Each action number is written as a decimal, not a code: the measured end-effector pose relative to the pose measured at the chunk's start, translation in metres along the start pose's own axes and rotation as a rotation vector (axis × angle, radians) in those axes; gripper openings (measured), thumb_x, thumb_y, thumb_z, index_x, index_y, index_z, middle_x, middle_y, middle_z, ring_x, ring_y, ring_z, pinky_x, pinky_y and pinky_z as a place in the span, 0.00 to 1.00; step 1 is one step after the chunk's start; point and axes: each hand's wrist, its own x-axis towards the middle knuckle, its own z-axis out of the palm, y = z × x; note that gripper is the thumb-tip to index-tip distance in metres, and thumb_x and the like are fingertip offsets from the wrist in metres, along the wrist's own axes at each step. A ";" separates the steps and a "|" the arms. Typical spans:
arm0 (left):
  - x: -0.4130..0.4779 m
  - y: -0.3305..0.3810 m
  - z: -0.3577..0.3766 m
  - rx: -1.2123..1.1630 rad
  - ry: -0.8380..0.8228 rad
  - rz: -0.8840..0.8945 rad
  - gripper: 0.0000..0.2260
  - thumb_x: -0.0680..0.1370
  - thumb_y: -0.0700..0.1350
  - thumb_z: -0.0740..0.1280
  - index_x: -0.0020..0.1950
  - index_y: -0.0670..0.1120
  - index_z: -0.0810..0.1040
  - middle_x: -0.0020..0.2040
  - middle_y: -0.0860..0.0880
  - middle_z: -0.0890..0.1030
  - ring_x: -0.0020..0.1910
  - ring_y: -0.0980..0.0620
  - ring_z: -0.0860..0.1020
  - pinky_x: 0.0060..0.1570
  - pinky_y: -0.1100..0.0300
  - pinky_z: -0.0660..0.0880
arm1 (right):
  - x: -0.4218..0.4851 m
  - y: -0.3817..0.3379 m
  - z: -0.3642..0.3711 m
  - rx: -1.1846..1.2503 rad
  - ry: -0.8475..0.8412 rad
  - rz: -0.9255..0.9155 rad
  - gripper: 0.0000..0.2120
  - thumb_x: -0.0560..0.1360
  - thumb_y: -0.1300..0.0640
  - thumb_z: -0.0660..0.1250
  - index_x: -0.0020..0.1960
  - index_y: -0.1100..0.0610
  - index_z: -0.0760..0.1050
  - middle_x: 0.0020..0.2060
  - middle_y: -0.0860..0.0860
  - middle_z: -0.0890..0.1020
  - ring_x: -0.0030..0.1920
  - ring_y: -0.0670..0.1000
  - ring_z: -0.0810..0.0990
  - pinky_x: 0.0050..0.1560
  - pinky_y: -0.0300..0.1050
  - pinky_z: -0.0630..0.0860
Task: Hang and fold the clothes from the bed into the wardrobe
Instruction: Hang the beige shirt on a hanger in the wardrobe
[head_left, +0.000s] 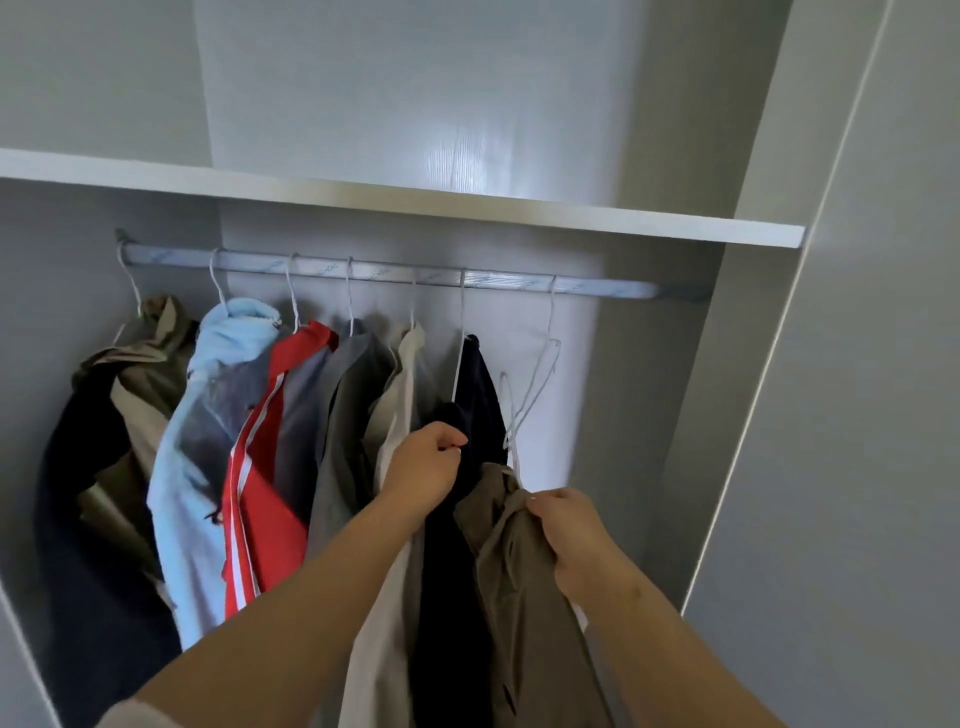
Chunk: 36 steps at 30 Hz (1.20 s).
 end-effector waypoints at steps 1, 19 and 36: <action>0.011 -0.002 -0.001 0.008 -0.009 0.010 0.10 0.79 0.37 0.59 0.50 0.49 0.76 0.50 0.52 0.76 0.48 0.55 0.73 0.47 0.65 0.69 | 0.009 -0.003 0.008 0.001 0.004 0.009 0.07 0.78 0.63 0.59 0.53 0.64 0.74 0.54 0.64 0.78 0.56 0.63 0.77 0.61 0.55 0.74; 0.101 -0.018 0.021 0.201 -0.069 0.027 0.22 0.76 0.42 0.64 0.69 0.47 0.65 0.64 0.44 0.71 0.60 0.43 0.73 0.61 0.48 0.71 | 0.081 -0.008 0.025 0.211 0.352 -0.002 0.10 0.75 0.70 0.57 0.39 0.59 0.71 0.32 0.55 0.72 0.31 0.50 0.70 0.29 0.40 0.68; 0.104 0.033 0.095 1.026 -0.163 0.282 0.11 0.75 0.40 0.64 0.34 0.47 0.65 0.35 0.50 0.72 0.34 0.49 0.72 0.29 0.61 0.60 | 0.070 0.003 -0.028 0.310 0.396 0.024 0.07 0.75 0.67 0.59 0.41 0.58 0.69 0.36 0.55 0.74 0.36 0.52 0.72 0.36 0.42 0.71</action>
